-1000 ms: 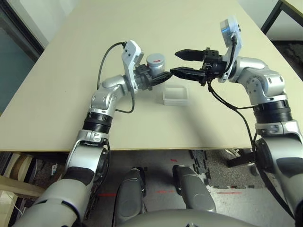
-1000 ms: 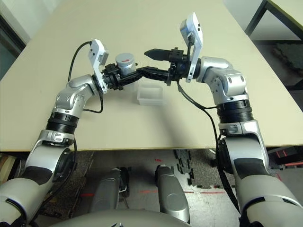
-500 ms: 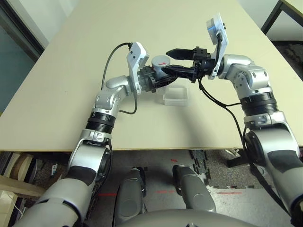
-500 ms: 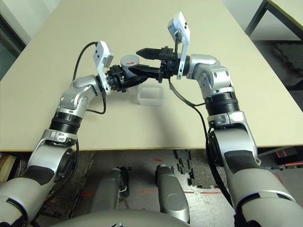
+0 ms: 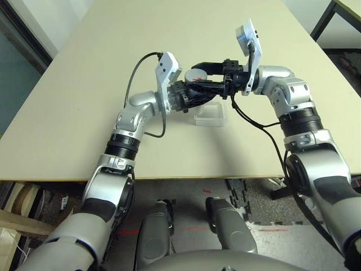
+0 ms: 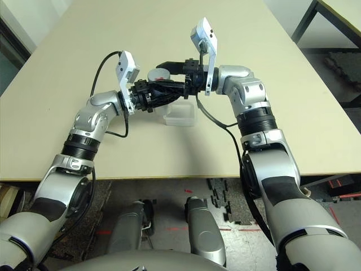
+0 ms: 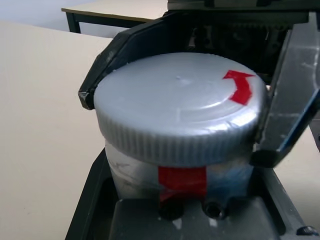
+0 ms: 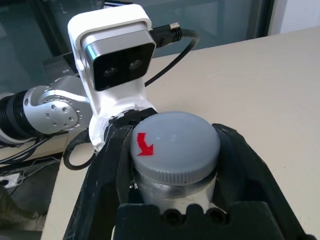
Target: Pour the medicine from the bottle into the box.
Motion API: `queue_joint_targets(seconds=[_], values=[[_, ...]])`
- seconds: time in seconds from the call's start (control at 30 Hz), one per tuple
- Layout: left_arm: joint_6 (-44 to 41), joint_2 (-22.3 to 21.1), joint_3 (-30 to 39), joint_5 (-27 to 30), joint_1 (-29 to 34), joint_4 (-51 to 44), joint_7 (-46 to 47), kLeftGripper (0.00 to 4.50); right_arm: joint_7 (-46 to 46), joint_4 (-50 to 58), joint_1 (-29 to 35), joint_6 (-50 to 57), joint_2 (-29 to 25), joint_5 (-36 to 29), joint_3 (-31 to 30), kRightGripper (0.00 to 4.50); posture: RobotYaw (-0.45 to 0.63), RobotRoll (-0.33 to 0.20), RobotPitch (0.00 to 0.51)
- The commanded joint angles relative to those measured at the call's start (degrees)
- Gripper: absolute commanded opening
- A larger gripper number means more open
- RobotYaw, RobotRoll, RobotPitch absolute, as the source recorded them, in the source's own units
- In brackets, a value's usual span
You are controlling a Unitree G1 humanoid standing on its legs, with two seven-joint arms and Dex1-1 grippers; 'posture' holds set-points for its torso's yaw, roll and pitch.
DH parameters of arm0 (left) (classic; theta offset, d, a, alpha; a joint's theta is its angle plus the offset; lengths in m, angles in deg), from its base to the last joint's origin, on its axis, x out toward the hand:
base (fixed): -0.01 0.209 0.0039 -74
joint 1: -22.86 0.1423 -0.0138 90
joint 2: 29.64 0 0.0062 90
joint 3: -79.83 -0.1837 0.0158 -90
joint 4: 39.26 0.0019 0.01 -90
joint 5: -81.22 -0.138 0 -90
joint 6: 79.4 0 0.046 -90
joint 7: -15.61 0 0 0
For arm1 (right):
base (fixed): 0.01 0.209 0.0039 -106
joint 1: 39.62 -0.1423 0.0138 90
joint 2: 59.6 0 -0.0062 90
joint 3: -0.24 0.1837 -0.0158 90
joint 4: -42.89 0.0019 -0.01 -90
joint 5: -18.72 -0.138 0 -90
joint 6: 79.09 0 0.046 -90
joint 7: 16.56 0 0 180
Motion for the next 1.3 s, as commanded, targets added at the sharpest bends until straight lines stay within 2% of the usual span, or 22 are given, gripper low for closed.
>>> queue_joint_targets(seconds=[0.03, 0.43, 0.53, 0.7, 0.87, 0.9, 1.3], values=[[0.25, 0.14, -0.56, -0.32, -0.85, 0.07, -0.95, 2.6, -0.7, -0.84, -1.25, -0.93, 0.0, 0.37, 0.22, 2.6, -0.24, 0.0, 0.141], [-0.79, 0.27, -0.82, 0.28, -0.31, -0.96, -1.9, 2.6, -16.74, -4.89, -3.91, -5.51, 0.57, -2.66, 0.16, 2.6, -0.24, 0.0, 0.145], [-1.36, 0.36, -0.84, 0.45, -0.16, -1.61, -1.99, 2.6, -20.87, -10.5, -6.96, -10.47, 2.1, -1.36, -0.17, 2.6, -0.23, 0.0, 0.147], [-2.11, 0.07, -0.45, 0.56, 0.11, -2.58, -1.83, 2.6, -21.16, -19.06, -10.46, -15.55, 3.55, 1.19, 0.15, 2.6, -0.21, 0.0, 0.155], [-2.88, -0.39, -0.08, 0.71, 0.8, -3.86, -1.74, 2.6, -18.46, -25.94, -12.28, -18.89, 4.27, 3.2, 2.12, 4.29, -0.2, 0.0, 0.162], [-3.07, -0.46, -0.04, 0.77, 0.98, -4.2, -1.73, 2.6, -17.76, -27.03, -12.41, -19.27, 4.2, 3.54, 2.48, 4.49, -0.2, 0.0, 0.162], [-3.2, -0.18, -0.21, 0.64, 1.29, -4.46, -1.51, 2.6, -16.01, -30.82, -12.79, -21.33, 1.76, 5.49, 4.79, 4.5, -0.22, 0.0, 0.161]])
